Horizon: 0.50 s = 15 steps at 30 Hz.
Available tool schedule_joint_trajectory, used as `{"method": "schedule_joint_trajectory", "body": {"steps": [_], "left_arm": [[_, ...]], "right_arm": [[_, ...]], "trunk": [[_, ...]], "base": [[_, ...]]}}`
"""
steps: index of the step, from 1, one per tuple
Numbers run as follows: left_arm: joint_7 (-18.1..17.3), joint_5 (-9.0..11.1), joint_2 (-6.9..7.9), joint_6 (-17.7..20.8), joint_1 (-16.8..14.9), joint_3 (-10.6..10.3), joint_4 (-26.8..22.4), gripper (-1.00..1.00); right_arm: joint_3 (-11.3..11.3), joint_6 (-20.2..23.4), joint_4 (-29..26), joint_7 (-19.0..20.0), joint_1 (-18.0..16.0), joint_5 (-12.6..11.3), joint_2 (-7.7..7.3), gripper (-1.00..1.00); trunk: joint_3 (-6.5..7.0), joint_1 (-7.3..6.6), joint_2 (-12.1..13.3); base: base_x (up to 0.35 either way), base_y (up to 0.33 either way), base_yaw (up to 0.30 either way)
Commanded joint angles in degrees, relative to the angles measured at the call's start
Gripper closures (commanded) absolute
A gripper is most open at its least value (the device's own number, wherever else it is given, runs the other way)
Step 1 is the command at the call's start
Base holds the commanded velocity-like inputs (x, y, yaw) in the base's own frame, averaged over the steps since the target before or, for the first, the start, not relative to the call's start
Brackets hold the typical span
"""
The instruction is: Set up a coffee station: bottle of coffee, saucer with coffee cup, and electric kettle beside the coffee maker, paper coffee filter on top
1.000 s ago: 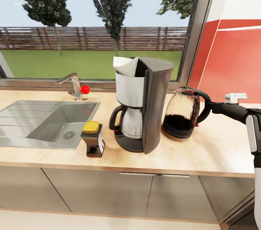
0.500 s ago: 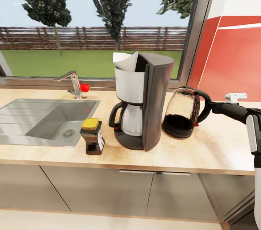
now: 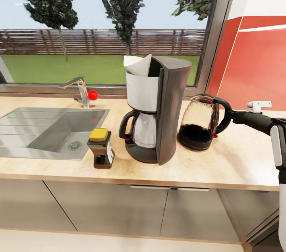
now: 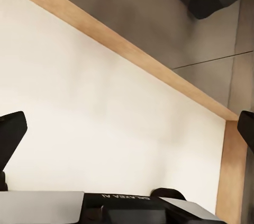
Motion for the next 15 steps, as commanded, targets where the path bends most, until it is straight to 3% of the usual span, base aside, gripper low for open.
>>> {"method": "schedule_joint_trajectory", "body": {"steps": [1,9,10,15], "left_arm": [[-0.08,0.35,0.01,-0.34,-0.04,-0.49,0.01,-1.0],[-0.08,0.35,0.01,-0.34,0.0,-0.49,0.02,-1.0],[-0.08,0.35,0.01,-0.34,-0.01,-0.49,0.01,-1.0],[-0.08,0.35,0.01,-0.34,0.01,-0.49,0.03,-1.0]], "right_arm": [[-0.05,0.44,0.69,0.28,-0.01,0.04,0.01,1.0],[-0.05,0.44,0.69,0.28,-0.01,0.1,0.01,1.0],[-0.05,0.44,0.69,0.28,-0.01,0.1,0.01,-1.0],[-0.05,0.44,0.69,0.28,-0.01,0.11,0.01,-1.0]], "trunk": [[-0.07,0.0,-0.02],[-0.07,0.0,-0.02],[-0.07,0.0,-0.02],[-0.07,0.0,-0.02]], "base": [[0.0,0.0,0.0],[0.0,0.0,0.0],[0.0,0.0,0.0],[0.0,0.0,0.0]]}}
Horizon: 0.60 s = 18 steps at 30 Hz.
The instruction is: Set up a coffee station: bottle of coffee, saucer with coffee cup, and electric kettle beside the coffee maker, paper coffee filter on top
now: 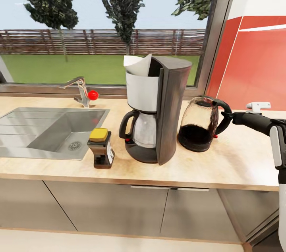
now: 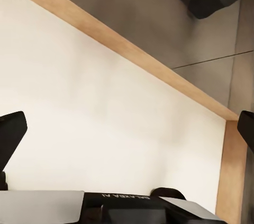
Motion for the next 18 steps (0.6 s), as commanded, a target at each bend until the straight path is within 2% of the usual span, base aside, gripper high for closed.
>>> {"method": "schedule_joint_trajectory", "body": {"steps": [1,12,18], "left_arm": [[-0.07,0.34,0.01,-0.34,-0.04,-0.48,0.01,-1.0],[-0.07,0.34,0.01,-0.33,-0.06,-0.43,0.02,-1.0],[-0.07,0.34,0.01,-0.34,-0.06,-0.4,0.02,-1.0]], "right_arm": [[-0.07,0.33,-0.03,0.22,-0.05,-0.05,0.0,-1.0],[-0.09,0.33,-0.03,0.22,-0.05,-0.05,0.0,-1.0],[-0.15,0.33,-0.04,0.22,-0.05,0.01,0.0,-1.0]], "trunk": [[-0.06,0.0,-0.03],[-0.06,0.0,-0.03],[-0.06,0.0,-0.03]], "base": [[0.0,0.0,0.0],[-0.003,0.0,0.0],[-0.135,0.0,0.0]]}}
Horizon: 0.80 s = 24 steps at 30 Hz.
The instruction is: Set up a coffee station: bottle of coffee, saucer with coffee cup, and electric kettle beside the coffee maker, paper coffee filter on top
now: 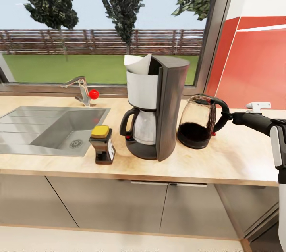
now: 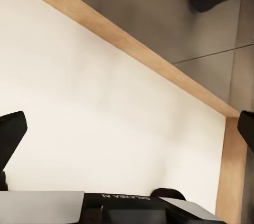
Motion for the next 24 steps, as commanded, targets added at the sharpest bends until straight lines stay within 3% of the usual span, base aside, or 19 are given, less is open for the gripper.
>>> {"method": "schedule_joint_trajectory", "body": {"steps": [1,9,12,15,17,24], "left_arm": [[-0.08,0.35,0.01,-0.34,-0.03,-0.48,0.02,-1.0],[-0.01,0.35,0.01,-0.29,-0.02,-0.5,0.04,-1.0],[0.01,0.35,-0.02,-0.28,-0.03,-0.55,0.04,-1.0],[0.02,0.35,-0.04,-0.3,-0.02,-0.55,0.03,-1.0],[0.06,0.35,-0.06,-0.32,-0.03,-0.59,0.02,-1.0],[0.05,0.35,-0.1,-0.34,0.01,-0.62,0.03,-1.0]], "right_arm": [[-0.07,0.33,-0.03,0.23,-0.05,-0.03,0.0,-1.0],[-0.06,0.33,-0.03,0.93,-0.05,-0.14,0.0,-1.0],[-0.13,0.24,0.04,6.57,-0.05,0.32,-0.13,-1.0],[-0.14,0.15,0.06,8.69,-0.03,0.46,-0.21,-1.0],[-0.21,-0.19,-0.23,12.33,1.71,0.56,-0.42,-1.0],[-0.25,-3.93,-0.99,16.07,4.31,0.62,-0.58,-1.0]], "trunk": [[-0.06,-0.01,-0.03],[-0.06,-0.01,-0.03],[-0.06,-0.01,-0.03],[-0.06,-0.01,-0.03],[-0.06,-0.01,-0.03],[-0.06,-0.01,-0.03]], "base": [[-0.06,0.0,0.0],[-0.231,0.045,0.0],[-0.316,0.073,0.0],[-0.319,0.074,0.0],[-0.32,0.074,0.0],[-0.322,0.075,0.0]]}}
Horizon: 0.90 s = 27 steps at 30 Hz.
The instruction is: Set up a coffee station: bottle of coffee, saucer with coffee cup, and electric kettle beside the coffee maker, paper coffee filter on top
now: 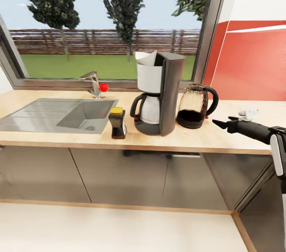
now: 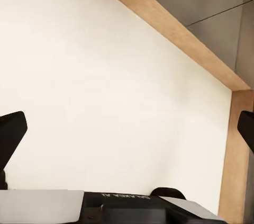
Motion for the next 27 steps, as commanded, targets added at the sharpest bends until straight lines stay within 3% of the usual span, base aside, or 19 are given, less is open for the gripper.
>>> {"method": "schedule_joint_trajectory", "body": {"steps": [1,8,10,12,13,15,17,19,21,24,25,27], "left_arm": [[-0.06,0.34,0.01,-0.34,-0.05,-0.45,0.01,-1.0],[-0.03,0.34,0.02,-0.34,-0.06,-0.46,-0.04,-1.0],[-0.03,0.34,0.01,-0.34,-0.07,-0.44,-0.05,-1.0],[-0.02,0.34,0.0,-0.32,-0.03,-0.43,-0.05,-1.0],[-0.02,0.34,-0.01,-0.33,-0.04,-0.45,-0.05,-1.0],[-0.02,0.34,-0.04,-0.3,-0.05,-0.49,-0.05,-1.0],[-0.02,0.34,-0.05,-0.29,-0.05,-0.57,-0.05,-1.0],[-0.02,0.34,-0.1,-0.28,-0.06,-0.71,-0.05,-1.0],[-0.09,0.34,-0.38,-0.26,-0.07,-0.53,-0.12,-1.0],[-0.12,0.34,-0.45,-0.3,-0.06,-0.36,-0.22,-1.0],[-0.11,0.34,-0.47,-0.32,-0.07,-0.31,-0.34,-1.0],[-0.15,0.34,-0.47,-0.36,-0.07,-0.39,-0.44,-1.0]], "right_arm": [[-0.07,-0.15,-0.09,1.35,0.3,0.06,-0.01,-1.0],[-0.13,-0.66,-0.2,4.66,1.02,0.02,-0.13,-1.0],[-0.14,-0.7,-0.23,9.11,1.59,0.02,-0.21,-1.0],[-0.21,-0.82,-0.88,17.31,3.99,0.06,-0.26,-1.0],[-0.22,-0.83,-1.15,18.43,4.52,0.05,-0.27,-1.0],[-0.65,-0.87,-2.73,22.59,7.85,0.02,-0.32,-1.0],[-3.66,-0.95,-3.84,25.9,11.49,0.06,-0.34,-1.0],[-5.63,-1.04,-4.12,27.28,13.44,0.09,-0.35,-1.0],[-10.37,-4.23,-4.5,29.31,20.67,0.18,-0.34,-1.0],[-12.08,-5.94,-4.31,29.41,25.06,0.44,-0.29,-1.0],[-12.83,-8.89,-1.88,28.52,29.3,3.22,0.0,-1.0],[-13.08,-13.1,2.58,27.33,31.89,5.64,0.25,-1.0]], "trunk": [[-0.06,-0.04,-0.03],[-0.06,-0.04,-0.03],[-0.06,-0.04,-0.03],[-0.06,-0.04,-0.03],[-0.06,-0.04,-0.03],[-0.06,-0.04,-0.03],[-0.06,-0.04,-0.03],[-0.06,-0.04,-0.03],[-0.06,-0.04,-0.03],[-0.06,-0.04,-0.03],[-0.06,-0.04,-0.03],[-0.06,-0.04,-0.03]], "base": [[-0.322,0.075,0.0],[-0.309,0.069,0.0],[-0.147,0.028,0.0],[-0.063,0.012,0.0],[-0.034,0.006,0.0],[-0.014,0.003,0.0],[-0.006,0.001,0.0],[-0.003,0.001,0.0],[-0.001,0.0,0.0],[0.0,0.0,0.0],[0.0,0.0,0.0],[0.0,0.0,0.0]]}}
